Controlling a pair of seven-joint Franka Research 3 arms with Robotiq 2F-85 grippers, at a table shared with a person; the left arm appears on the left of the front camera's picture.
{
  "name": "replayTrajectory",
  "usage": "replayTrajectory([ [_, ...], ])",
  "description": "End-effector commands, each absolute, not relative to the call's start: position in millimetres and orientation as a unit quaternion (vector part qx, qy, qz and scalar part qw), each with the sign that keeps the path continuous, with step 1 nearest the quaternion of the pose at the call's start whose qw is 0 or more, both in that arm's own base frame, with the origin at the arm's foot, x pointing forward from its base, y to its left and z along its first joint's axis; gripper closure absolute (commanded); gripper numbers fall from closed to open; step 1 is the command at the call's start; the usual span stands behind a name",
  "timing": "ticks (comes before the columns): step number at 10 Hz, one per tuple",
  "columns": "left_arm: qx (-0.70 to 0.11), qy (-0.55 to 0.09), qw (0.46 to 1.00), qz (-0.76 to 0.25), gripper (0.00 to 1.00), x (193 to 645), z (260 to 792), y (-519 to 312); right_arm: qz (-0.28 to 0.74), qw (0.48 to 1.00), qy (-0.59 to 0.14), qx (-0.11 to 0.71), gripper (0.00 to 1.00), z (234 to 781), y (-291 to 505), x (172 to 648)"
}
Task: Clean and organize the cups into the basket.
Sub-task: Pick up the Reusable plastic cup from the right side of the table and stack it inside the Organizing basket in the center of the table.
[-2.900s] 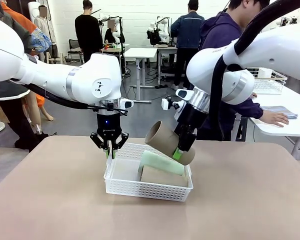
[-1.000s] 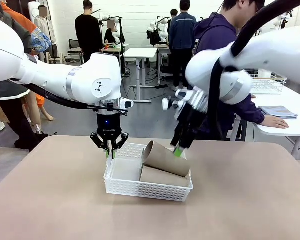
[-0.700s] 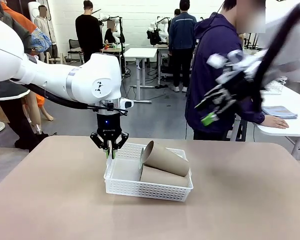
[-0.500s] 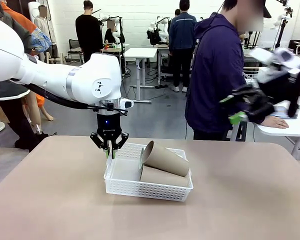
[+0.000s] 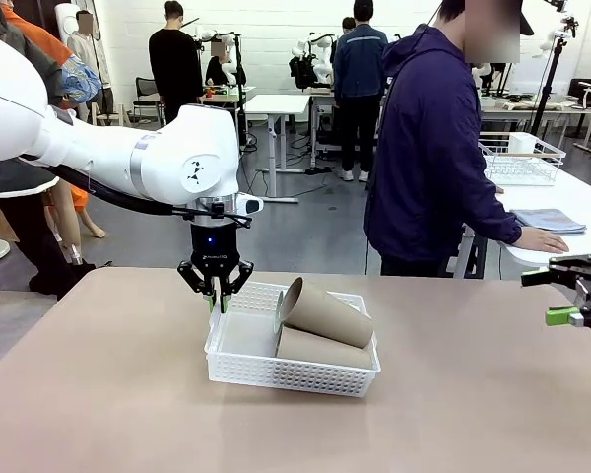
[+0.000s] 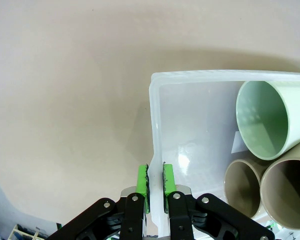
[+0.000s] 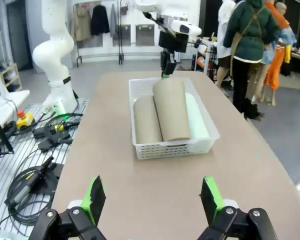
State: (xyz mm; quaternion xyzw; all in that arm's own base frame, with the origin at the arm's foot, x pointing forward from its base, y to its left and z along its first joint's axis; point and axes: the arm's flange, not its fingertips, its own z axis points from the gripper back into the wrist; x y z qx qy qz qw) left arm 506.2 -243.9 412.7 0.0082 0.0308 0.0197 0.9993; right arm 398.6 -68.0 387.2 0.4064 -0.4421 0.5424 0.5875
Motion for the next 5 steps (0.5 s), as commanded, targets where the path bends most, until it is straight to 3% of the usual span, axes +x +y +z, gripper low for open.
replayTrajectory([
  [1,0.008,0.028,0.999,0.025,1.00,505.1,413.3,-244.8,0.524,0.582,-0.462,0.417,0.00,386.6,-64.1,411.0],
  [5,0.008,0.028,0.999,0.025,1.00,505.1,413.3,-244.8,0.529,0.591,-0.446,0.414,0.00,376.9,-71.7,402.0],
])
